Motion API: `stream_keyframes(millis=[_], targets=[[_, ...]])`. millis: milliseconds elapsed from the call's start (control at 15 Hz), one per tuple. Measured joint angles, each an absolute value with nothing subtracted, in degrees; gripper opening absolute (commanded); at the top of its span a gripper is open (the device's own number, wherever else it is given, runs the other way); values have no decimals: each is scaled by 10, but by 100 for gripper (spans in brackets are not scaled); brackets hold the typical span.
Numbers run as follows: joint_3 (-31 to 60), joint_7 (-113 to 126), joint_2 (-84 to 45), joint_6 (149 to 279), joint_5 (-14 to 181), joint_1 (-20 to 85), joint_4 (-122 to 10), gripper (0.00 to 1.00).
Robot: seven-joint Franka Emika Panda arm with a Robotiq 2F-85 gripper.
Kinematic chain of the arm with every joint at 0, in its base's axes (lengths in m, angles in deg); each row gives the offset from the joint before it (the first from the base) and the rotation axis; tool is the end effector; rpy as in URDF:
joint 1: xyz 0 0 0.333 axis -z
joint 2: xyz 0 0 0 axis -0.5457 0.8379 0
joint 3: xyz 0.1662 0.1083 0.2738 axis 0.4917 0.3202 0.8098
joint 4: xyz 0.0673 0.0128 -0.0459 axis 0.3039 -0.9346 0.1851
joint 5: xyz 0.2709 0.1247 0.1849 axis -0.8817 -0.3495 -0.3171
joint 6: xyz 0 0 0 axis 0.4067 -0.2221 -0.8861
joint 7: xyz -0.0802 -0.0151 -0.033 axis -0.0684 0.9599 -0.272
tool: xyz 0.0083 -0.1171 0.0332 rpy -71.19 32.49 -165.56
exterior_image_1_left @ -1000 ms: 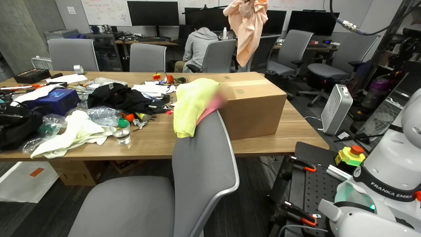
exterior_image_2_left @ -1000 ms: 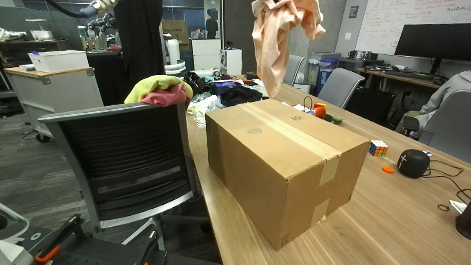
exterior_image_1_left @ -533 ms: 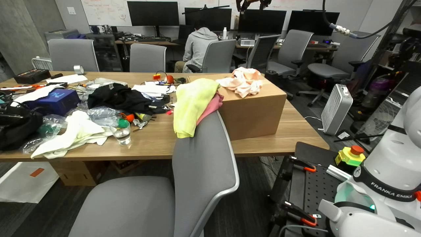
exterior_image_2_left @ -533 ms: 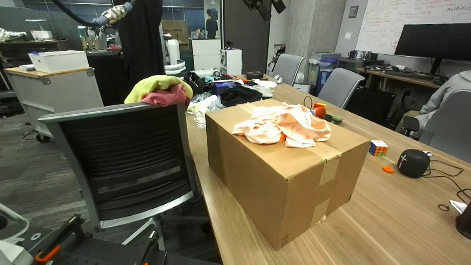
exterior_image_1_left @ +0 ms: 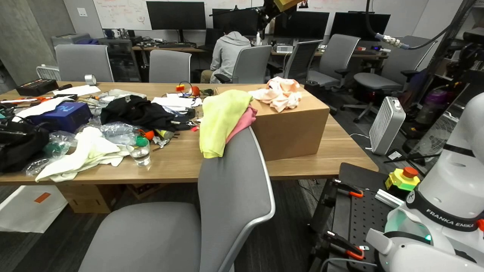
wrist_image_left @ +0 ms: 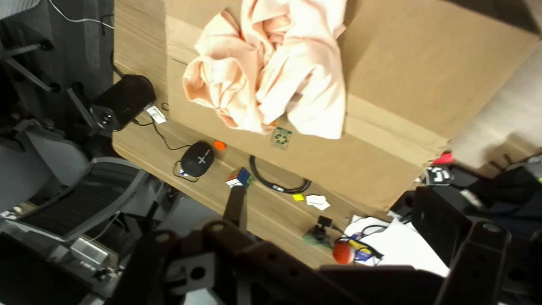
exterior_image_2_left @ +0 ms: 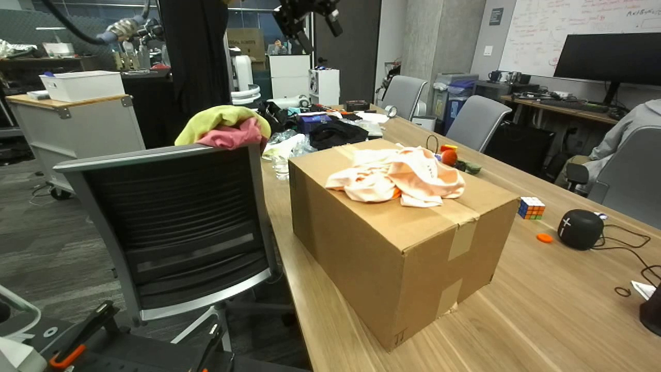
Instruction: Move the orange and green shirts from the chair to the box
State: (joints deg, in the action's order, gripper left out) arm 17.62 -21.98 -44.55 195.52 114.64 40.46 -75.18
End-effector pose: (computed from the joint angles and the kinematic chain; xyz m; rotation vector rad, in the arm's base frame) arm 0.4874 -0.1101 0.5950 2.5212 -0.6546 0.4547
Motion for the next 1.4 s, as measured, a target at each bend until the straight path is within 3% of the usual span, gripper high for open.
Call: stream_keyframes(millis=[733,1400], targets=[[213,26,-487,1928,919,309,-820,100],[240,93,-477,1921,875,272,-887,100]])
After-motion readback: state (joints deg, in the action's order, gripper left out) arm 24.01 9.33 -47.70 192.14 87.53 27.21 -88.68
